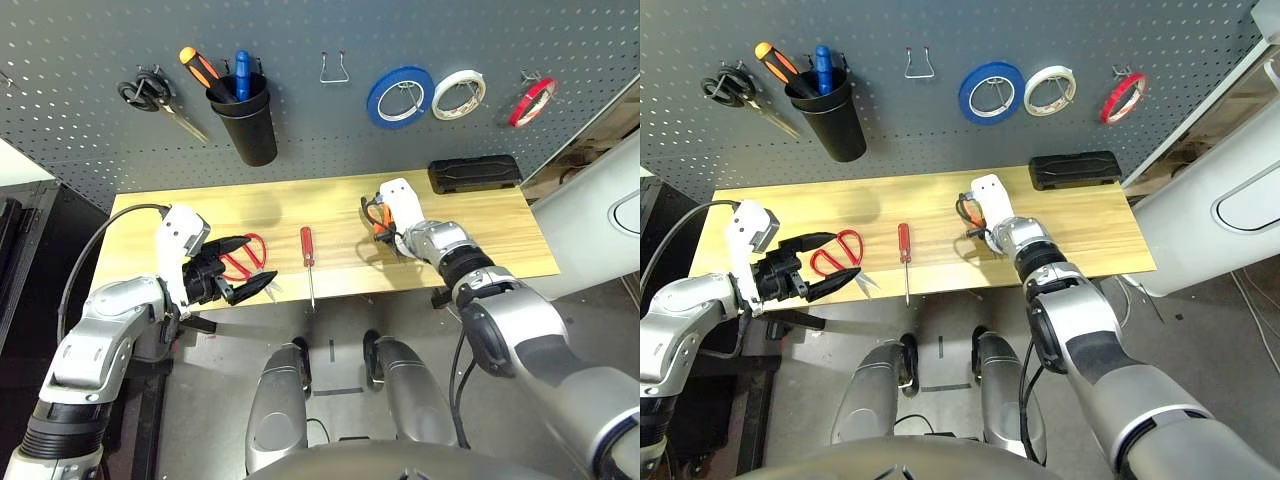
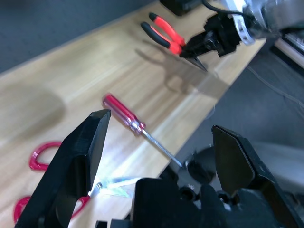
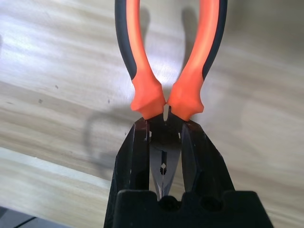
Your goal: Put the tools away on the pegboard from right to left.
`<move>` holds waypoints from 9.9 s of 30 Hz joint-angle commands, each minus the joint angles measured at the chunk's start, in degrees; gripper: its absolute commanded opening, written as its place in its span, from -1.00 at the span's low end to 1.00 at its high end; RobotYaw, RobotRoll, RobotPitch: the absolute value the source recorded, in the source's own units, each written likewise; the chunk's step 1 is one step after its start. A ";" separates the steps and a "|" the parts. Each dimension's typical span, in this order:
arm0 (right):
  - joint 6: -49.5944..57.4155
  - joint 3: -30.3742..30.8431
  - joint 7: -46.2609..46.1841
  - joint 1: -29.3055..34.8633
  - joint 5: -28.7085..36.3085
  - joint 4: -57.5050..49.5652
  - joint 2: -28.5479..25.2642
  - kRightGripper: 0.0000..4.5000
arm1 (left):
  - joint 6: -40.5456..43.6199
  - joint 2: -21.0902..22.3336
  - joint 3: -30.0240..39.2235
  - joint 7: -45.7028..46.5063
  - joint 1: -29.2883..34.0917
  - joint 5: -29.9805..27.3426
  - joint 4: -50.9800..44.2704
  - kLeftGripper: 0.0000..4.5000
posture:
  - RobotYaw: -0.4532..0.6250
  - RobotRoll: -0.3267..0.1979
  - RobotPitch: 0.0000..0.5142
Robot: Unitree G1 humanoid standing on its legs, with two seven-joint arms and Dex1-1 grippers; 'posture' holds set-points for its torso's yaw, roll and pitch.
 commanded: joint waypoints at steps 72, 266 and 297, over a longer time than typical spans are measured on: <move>-64.76 -0.49 -9.23 -22.73 -4.42 12.49 4.68 -0.66 | 15.44 6.27 14.92 3.59 -8.73 -22.76 -6.28 1.00 | 0.06 0.25 -0.26; -40.02 -2.28 62.90 12.17 22.55 -13.14 -24.24 1.00 | 35.81 -22.17 -7.49 32.16 -20.19 9.41 -10.46 -0.65 | 0.05 0.25 -0.53; -37.55 -5.93 61.65 10.42 23.85 -15.70 -24.54 1.00 | 11.38 -25.58 6.79 37.38 -52.92 -0.47 0.51 -0.65 | -0.02 0.25 -0.52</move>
